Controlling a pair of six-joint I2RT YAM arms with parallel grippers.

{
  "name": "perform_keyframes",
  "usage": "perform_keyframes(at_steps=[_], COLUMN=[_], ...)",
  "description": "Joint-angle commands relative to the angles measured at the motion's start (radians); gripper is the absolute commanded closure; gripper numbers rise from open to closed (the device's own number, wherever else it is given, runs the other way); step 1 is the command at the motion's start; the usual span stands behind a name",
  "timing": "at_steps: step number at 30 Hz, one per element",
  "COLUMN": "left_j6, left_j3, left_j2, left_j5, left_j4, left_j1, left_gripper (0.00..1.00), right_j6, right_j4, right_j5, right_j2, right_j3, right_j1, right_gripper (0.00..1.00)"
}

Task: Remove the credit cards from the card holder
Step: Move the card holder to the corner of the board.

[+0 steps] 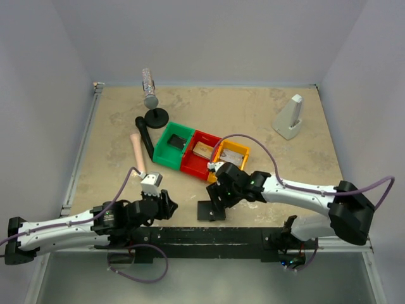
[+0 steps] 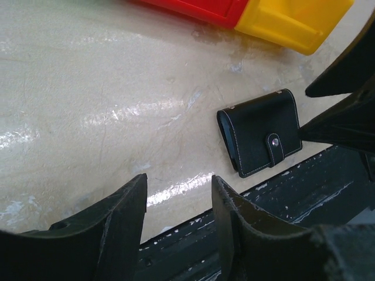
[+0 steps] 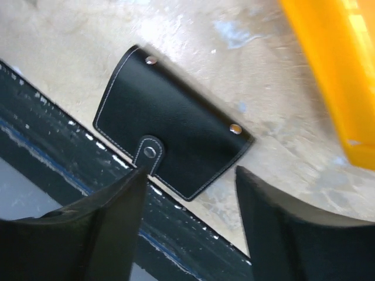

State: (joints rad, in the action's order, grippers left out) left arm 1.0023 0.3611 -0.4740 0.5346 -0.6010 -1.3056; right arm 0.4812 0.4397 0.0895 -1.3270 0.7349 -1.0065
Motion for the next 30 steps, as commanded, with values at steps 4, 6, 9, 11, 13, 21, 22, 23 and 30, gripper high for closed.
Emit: perform_keyframes(at_steps=[4,6,9,11,13,21,22,23,30], left_j6=[-0.002,0.062,0.150,0.023,-0.071,-0.301,-0.316,-0.333,-0.379], left_j3=[-0.028,-0.034,-0.016,-0.019,-0.016,0.171,0.200,0.220,0.243], left_j2=[-0.032,-0.057,-0.090,-0.095,-0.104,-0.418,-0.472,-0.520,-0.682], left_j5=[0.087,0.122,0.156,0.110,0.061,-0.004,-0.010,-0.022,-0.140], left_j4=[0.062,0.060,0.018,0.096,0.180,0.299,0.302,0.313,0.470], left_j1=[0.000,0.003,0.009,0.009,0.011,0.029,0.034,0.037,0.097], left_gripper=[0.44,0.48,0.61,0.55,0.41,0.46,0.47,0.48,0.56], right_j6=[0.103,0.173,0.263,0.258,0.270,0.313,0.330,0.342,0.416], right_j4=[0.230,0.246,0.139,-0.005,-0.047,-0.059,-0.071,-0.084,-0.101], right_j5=[-0.449,-0.470,-0.469,-0.389,-0.364,-0.238,-0.237,-0.241,-0.298], right_j2=[0.245,0.304,0.467,0.550,0.577,0.453,0.424,0.387,0.192], right_j3=[0.038,-0.001,-0.128,-0.224,-0.258,-0.238,-0.239,-0.235,-0.169], right_j1=[-0.020,-0.020,-0.015,-0.017,-0.017,-0.125,-0.148,-0.185,-0.366], right_gripper=[0.15,0.01,0.03,0.26,0.33,0.56,0.60,0.64,0.89])
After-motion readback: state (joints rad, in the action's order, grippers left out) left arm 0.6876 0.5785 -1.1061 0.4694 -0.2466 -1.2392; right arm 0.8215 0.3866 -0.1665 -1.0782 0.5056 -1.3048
